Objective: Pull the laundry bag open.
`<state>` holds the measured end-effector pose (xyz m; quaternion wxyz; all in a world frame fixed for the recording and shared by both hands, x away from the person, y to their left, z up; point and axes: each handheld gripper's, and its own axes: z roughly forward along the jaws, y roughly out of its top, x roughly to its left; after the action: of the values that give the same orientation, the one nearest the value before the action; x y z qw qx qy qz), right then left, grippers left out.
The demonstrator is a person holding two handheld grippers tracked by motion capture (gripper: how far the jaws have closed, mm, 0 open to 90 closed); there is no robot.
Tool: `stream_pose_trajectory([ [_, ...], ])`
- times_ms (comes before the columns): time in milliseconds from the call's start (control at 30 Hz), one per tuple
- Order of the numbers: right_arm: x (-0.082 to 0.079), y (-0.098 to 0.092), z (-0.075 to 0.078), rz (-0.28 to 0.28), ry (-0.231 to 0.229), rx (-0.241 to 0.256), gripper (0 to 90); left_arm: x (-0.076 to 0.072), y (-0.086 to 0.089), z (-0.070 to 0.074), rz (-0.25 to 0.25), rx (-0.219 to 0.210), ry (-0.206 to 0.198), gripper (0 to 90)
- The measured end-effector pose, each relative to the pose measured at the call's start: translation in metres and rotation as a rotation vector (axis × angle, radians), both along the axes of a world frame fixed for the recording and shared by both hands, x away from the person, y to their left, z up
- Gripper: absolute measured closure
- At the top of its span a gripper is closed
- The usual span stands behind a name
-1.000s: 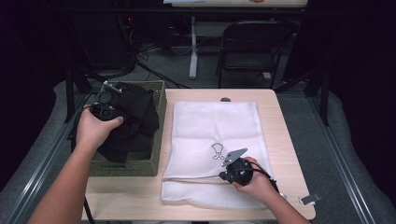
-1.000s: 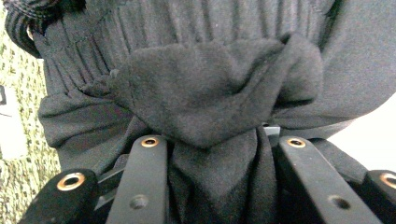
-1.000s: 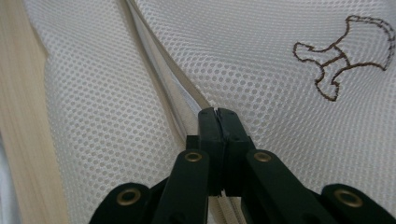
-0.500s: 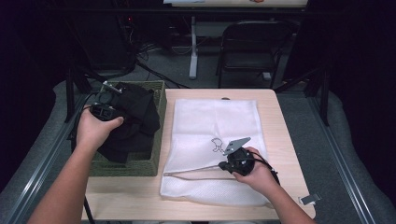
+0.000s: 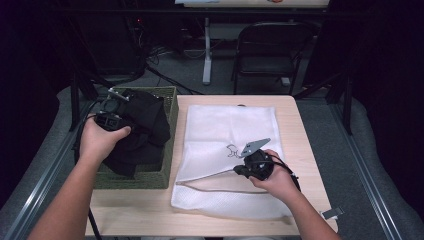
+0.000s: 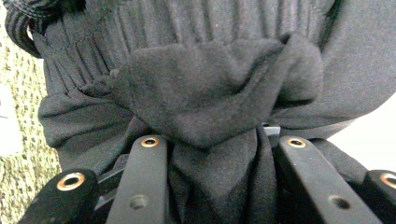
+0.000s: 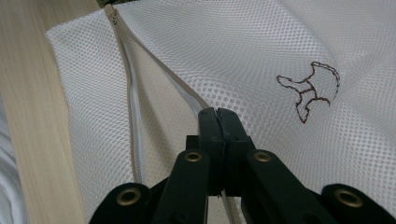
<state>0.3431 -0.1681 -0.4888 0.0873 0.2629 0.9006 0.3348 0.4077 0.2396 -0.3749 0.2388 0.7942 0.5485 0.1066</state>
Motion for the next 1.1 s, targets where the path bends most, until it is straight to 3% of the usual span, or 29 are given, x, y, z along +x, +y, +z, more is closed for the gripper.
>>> stream_pose_trajectory([
  [767,0.011,-0.001,0.015,-0.015,-0.003,0.034,89.7,-0.014,-0.004,0.002,-0.044,-0.020,-0.023,67.1],
  [1100,0.015,-0.004,0.026,-0.027,-0.027,0.066,89.7,-0.021,-0.010,0.006,-0.084,-0.017,-0.026,67.1],
])
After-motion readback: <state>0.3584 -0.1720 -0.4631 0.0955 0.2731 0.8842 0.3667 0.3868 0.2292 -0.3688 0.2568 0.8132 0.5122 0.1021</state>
